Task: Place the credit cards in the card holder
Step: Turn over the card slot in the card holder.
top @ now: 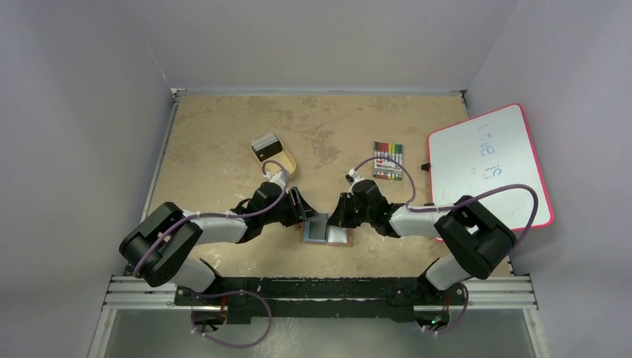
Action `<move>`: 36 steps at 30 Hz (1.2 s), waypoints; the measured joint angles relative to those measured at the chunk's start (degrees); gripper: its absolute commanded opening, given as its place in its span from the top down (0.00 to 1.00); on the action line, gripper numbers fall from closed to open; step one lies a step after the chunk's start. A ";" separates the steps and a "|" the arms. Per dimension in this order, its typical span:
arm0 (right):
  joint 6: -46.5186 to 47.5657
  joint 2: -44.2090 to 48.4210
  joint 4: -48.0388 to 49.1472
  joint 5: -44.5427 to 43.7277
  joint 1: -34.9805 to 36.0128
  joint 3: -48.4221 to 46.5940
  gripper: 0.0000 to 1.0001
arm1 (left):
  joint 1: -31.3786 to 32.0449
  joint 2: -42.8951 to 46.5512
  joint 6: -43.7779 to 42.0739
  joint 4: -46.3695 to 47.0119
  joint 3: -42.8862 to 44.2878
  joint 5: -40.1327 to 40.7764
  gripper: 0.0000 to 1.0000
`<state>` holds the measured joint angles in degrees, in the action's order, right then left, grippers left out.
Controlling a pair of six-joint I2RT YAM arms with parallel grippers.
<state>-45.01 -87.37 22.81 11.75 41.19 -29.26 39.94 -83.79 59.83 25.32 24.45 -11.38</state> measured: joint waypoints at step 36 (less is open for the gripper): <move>0.04 -0.35 0.70 0.52 -0.11 -0.02 0.85 | 1.90 3.45 7.10 7.89 -1.14 -3.43 0.56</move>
<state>-44.97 -87.72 23.51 12.27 41.08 -29.28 41.85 -80.34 66.94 33.21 23.31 -14.81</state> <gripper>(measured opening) 0.137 0.447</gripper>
